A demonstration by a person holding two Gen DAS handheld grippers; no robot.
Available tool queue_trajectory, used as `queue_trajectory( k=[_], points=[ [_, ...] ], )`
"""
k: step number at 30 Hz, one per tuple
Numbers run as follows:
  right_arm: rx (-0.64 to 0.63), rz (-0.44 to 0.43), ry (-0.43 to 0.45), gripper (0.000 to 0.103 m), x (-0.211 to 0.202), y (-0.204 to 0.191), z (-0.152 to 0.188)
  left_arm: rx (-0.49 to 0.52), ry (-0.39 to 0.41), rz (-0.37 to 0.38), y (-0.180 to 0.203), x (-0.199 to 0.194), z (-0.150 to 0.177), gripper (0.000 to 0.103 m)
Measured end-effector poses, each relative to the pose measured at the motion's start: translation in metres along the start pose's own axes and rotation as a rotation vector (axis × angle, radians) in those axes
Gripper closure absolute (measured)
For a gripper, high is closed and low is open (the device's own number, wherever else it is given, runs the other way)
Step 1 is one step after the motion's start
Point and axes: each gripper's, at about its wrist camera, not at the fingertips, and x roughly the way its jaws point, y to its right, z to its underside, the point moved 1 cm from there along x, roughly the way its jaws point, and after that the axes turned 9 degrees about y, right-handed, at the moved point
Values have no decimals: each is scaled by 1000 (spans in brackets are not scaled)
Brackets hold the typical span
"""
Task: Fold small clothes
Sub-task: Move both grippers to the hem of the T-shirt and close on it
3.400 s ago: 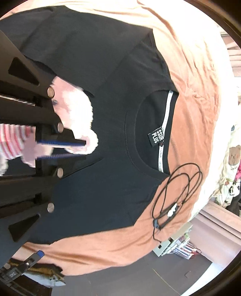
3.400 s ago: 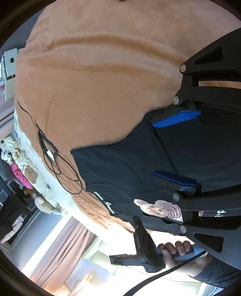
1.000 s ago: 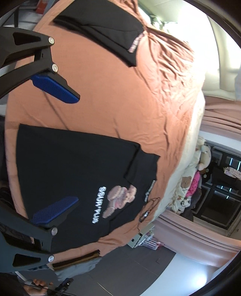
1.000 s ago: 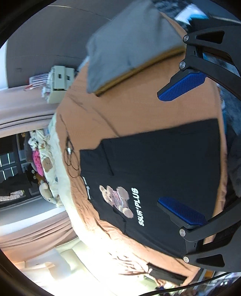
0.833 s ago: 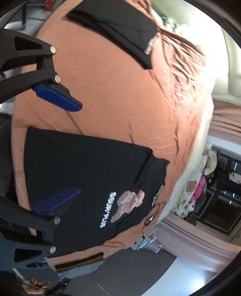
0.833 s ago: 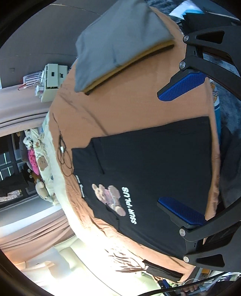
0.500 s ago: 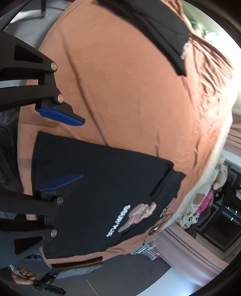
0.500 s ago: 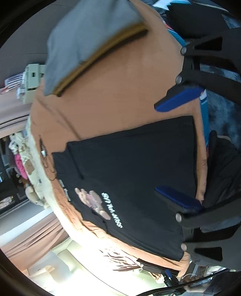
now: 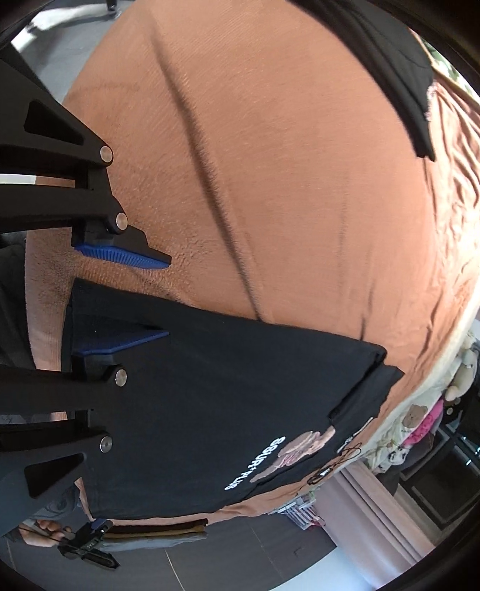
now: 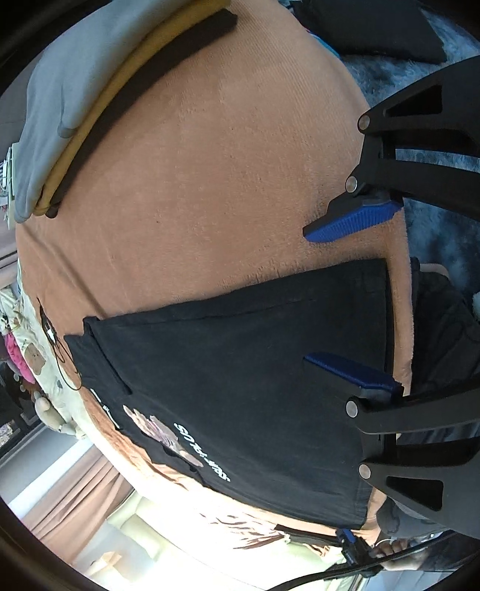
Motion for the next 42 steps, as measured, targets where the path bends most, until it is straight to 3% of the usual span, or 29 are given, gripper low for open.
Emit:
queue_trajectory(
  k=[4,16,20,24,26,27,28,35,42],
  points=[
    [53,-55,2,55,-8,16,7,-10,2,3,-1,1,3,68],
    [242,-209,51,56,-16,54,45,-30,-31,56,2,-4,15,68],
    [278,-222,64,57,-11,59,46,-45,-37,66,2,-5,18,68],
    [292,-200,61,70,-1,56,46,-69,-33,80,-2,-7,19,68],
    [301,-179,64,81,0,56,46,-88,-34,90,-4,-8,20,68],
    [301,-167,65,94,-1,56,46,-98,-34,95,-6,-9,20,68],
    [301,-152,67,101,-2,54,45,-107,-33,99,-6,-10,20,68],
    [291,-147,154,102,-32,44,46,-222,-19,147,-18,-18,29,68],
    [292,-140,187,102,-41,41,53,-383,6,234,-29,-21,44,68]
  ],
)
